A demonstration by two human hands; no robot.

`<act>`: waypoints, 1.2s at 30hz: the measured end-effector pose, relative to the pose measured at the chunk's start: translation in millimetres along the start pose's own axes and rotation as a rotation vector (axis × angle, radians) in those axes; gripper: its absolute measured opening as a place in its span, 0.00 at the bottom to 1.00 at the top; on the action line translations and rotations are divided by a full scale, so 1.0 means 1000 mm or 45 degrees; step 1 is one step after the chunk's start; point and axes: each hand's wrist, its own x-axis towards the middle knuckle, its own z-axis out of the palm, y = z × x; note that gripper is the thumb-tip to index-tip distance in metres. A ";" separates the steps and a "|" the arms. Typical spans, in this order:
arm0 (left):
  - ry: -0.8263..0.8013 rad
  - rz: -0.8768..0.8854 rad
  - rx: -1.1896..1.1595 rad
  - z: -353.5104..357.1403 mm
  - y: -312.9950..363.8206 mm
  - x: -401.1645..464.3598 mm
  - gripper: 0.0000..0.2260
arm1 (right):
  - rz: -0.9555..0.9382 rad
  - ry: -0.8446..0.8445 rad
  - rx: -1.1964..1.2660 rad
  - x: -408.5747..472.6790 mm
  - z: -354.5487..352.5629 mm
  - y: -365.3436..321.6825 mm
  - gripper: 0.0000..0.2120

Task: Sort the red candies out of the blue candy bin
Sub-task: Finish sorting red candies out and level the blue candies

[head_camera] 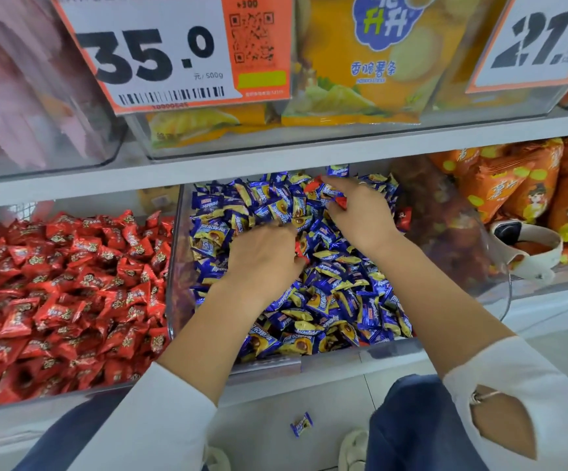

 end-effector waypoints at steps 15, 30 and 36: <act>-0.029 0.079 -0.266 -0.024 -0.010 -0.006 0.17 | 0.001 0.046 -0.034 0.003 -0.021 0.011 0.09; 0.223 -0.069 -0.202 -0.023 -0.009 -0.013 0.13 | 0.370 -0.051 -0.246 -0.056 -0.048 0.032 0.18; 0.201 -0.088 -0.396 -0.030 -0.015 -0.025 0.10 | 0.672 -0.154 0.279 -0.041 -0.046 0.023 0.18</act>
